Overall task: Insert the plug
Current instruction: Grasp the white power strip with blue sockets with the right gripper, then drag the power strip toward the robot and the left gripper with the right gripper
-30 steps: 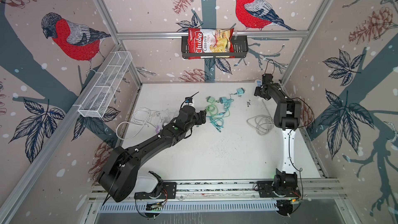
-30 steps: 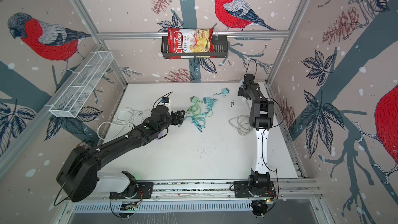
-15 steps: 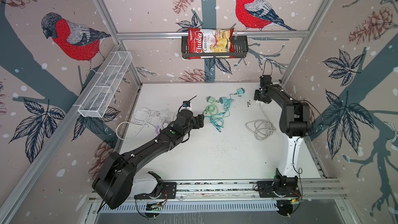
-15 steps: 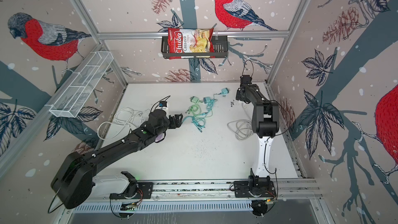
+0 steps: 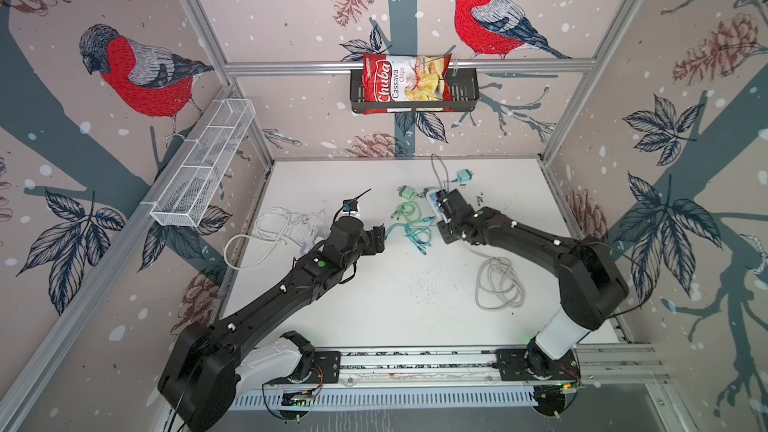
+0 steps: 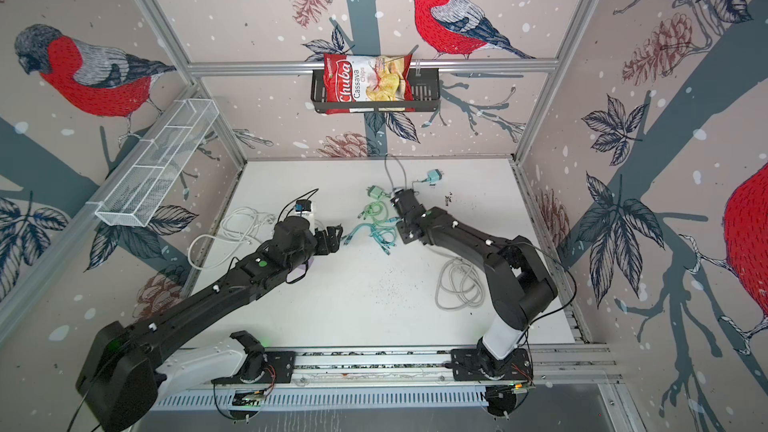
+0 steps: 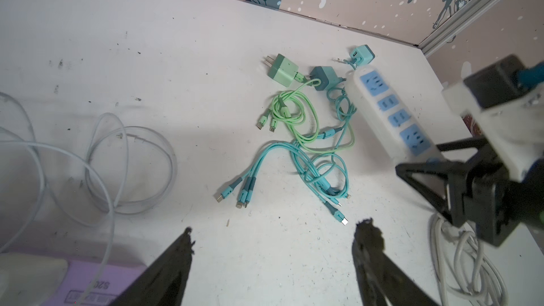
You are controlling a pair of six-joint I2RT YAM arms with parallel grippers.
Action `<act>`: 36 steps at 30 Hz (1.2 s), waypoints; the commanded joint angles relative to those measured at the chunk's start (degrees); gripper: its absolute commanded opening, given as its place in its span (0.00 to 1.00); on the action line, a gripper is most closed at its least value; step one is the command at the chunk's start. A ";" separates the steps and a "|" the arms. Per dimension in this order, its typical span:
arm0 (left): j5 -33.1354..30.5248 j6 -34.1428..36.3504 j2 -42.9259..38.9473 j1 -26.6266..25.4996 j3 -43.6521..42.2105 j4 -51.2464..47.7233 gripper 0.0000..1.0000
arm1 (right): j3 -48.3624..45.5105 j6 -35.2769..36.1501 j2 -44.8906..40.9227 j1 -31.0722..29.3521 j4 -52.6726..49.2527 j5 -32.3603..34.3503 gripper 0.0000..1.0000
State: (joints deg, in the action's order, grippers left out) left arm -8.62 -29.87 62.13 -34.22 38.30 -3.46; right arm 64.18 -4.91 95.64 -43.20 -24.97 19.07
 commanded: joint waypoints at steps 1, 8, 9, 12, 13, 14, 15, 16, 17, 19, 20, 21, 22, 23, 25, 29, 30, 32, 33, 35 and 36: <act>-2.62 -0.99 -2.86 0.03 -1.80 -1.72 0.84 | -1.62 -1.49 -1.21 -5.46 1.38 3.56 0.11; -4.82 -2.55 -6.86 0.12 -5.29 -1.84 0.84 | -5.52 0.86 -3.24 -16.45 2.44 -0.87 0.11; -4.95 -2.84 -7.04 0.13 -5.64 -1.72 0.84 | -6.15 0.78 -3.74 -17.21 2.97 -1.49 0.11; -5.21 -3.00 -6.81 0.16 -5.87 -1.74 0.84 | -8.16 0.78 -5.20 -18.55 5.28 -4.45 0.11; -5.17 -2.94 -6.62 0.16 -6.12 -1.47 0.83 | -8.78 0.85 -5.48 -19.03 5.83 -5.50 0.11; -4.92 -2.95 -6.41 0.12 -6.21 -1.24 0.83 | -9.33 1.22 -5.72 -19.56 6.30 -6.57 0.11; -4.66 -2.99 -6.17 0.12 -6.41 -1.02 0.83 | -10.03 1.73 -5.91 -20.10 6.87 -7.95 0.12; -4.44 -3.02 -5.91 0.12 -6.72 -0.64 0.83 | -10.87 2.20 -6.05 -20.58 7.51 -9.16 0.11; -4.17 -3.12 -5.73 0.12 -7.00 -0.22 0.83 | -11.60 2.56 -6.12 -20.73 8.04 -10.25 0.11; -3.33 -3.42 -5.32 0.16 -7.99 0.98 0.82 | -12.94 2.71 -6.07 -20.89 9.04 -12.19 0.11; -3.07 -3.60 -5.20 0.16 -8.53 1.57 0.82 | -13.34 2.63 -5.99 -20.93 9.39 -12.87 0.12; -2.53 -3.74 -4.97 0.05 -8.98 2.10 0.82 | -13.76 2.58 -5.80 -20.88 9.64 -13.90 0.12; -2.26 -3.86 -4.83 0.06 -9.40 2.61 0.82 | -14.27 2.30 -5.57 -20.97 10.04 -14.43 0.12; -2.11 -4.13 -4.68 0.08 -9.82 3.14 0.82 | -14.64 2.05 -5.40 -20.97 10.53 -14.71 0.13; -1.51 -4.27 -4.11 0.04 -10.81 4.25 0.82 | -15.43 1.60 -4.83 -20.96 11.32 -15.67 0.14; -0.79 -4.45 -2.36 0.07 -11.75 5.69 0.82 | -15.98 0.36 -3.02 -21.54 11.41 -16.38 0.20; -0.57 -4.49 -1.91 0.10 -12.06 6.16 0.81 | -16.11 0.02 -2.70 -21.75 11.65 -16.61 0.25; -0.04 -4.34 -0.85 0.05 -12.38 7.04 0.81 | -16.36 -1.06 -2.21 -22.02 11.79 -16.08 0.36; 0.15 -4.36 -0.43 0.04 -12.46 7.37 0.81 | -16.40 -1.51 -1.92 -22.11 11.79 -15.71 0.40; 0.45 -4.09 0.26 0.07 -12.82 8.09 0.81 | -16.48 -2.28 -1.86 -22.28 11.79 -15.05 0.51; 0.66 -4.09 0.61 0.09 -12.88 8.38 0.81 | -16.55 -2.73 -2.08 -22.32 11.91 -14.69 0.54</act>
State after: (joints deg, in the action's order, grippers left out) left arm -9.04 -34.15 62.17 -34.22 25.71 1.85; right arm 47.86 -5.34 93.54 -65.30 -13.37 4.10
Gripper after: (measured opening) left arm 0.812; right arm 0.547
